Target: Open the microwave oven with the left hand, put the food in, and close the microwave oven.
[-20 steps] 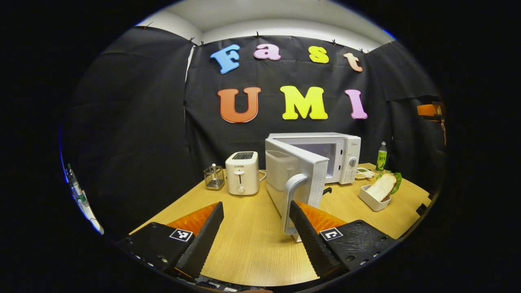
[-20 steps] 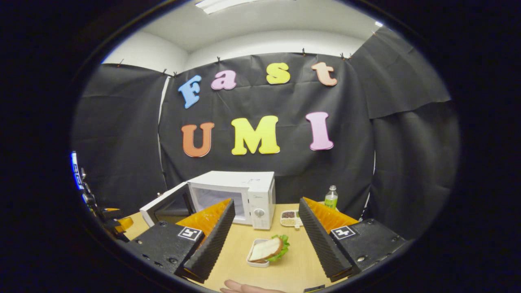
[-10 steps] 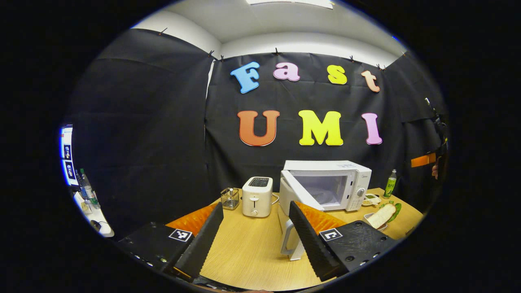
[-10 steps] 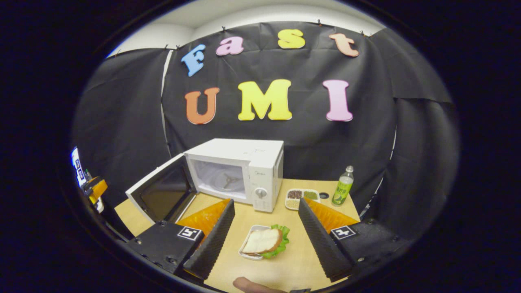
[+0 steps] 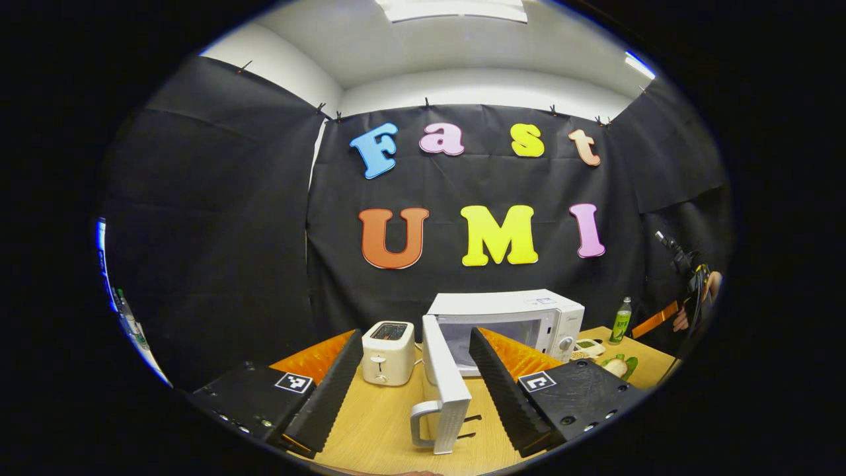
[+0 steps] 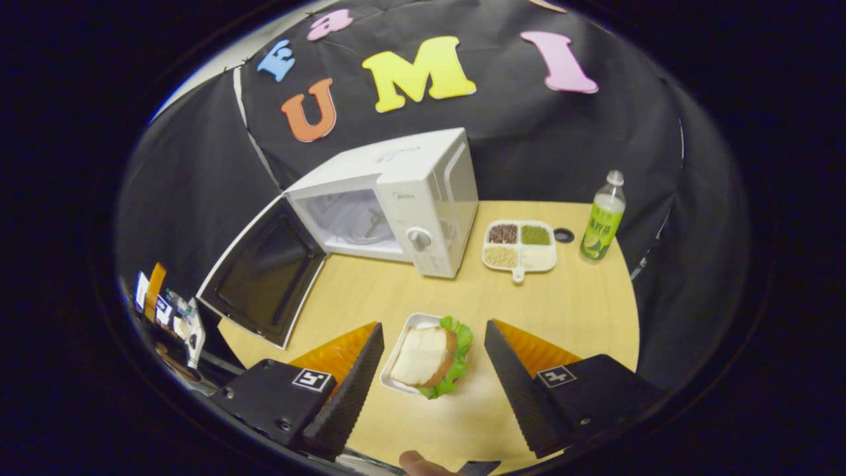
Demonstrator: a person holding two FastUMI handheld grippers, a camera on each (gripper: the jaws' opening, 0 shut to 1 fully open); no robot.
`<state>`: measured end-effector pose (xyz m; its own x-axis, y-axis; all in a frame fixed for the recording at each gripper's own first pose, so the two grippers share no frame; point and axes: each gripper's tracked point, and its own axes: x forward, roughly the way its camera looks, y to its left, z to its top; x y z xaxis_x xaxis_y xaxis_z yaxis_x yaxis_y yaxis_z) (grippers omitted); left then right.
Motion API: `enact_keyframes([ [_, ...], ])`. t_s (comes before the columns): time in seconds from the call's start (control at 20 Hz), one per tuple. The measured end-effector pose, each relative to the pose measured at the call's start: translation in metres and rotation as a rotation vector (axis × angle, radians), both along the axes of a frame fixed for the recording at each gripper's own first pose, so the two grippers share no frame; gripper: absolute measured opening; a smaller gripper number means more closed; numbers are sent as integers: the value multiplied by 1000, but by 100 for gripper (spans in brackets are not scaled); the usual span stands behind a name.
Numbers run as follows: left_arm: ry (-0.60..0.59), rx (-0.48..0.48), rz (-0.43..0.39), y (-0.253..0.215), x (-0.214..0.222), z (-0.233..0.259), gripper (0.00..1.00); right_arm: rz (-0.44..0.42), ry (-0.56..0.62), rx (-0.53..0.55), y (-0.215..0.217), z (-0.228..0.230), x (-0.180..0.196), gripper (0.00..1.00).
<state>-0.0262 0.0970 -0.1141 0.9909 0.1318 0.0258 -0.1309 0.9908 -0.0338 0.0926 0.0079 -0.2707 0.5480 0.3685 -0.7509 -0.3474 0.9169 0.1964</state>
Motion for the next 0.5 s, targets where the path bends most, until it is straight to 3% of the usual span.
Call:
enact_keyframes([
  [0.05,3,-8,-2,-3,5,0,97,6,43,20,-1,-12,3,87],
  [0.1,9,-10,2,-2,9,-1,97,2,92,46,-4,-25,3,97],
  [0.15,21,-15,3,-3,11,-4,96,3,134,70,-5,-36,4,96],
  [0.2,30,-24,-4,-6,13,-5,97,-4,185,97,-8,-49,5,84],
  [0.3,42,-34,-20,-10,14,-8,97,-26,270,150,-11,-71,5,81],
  [0.35,49,-28,-12,-8,14,-11,96,-30,315,182,-10,-79,4,91],
  [0.4,62,-17,-1,-5,16,-15,97,-40,356,227,-7,-85,2,77],
  [0.45,76,-6,7,-3,16,-19,97,-34,404,286,1,-87,-1,76],
  [0.5,92,-2,13,-2,15,-22,97,-28,458,343,7,-88,-9,66],
])
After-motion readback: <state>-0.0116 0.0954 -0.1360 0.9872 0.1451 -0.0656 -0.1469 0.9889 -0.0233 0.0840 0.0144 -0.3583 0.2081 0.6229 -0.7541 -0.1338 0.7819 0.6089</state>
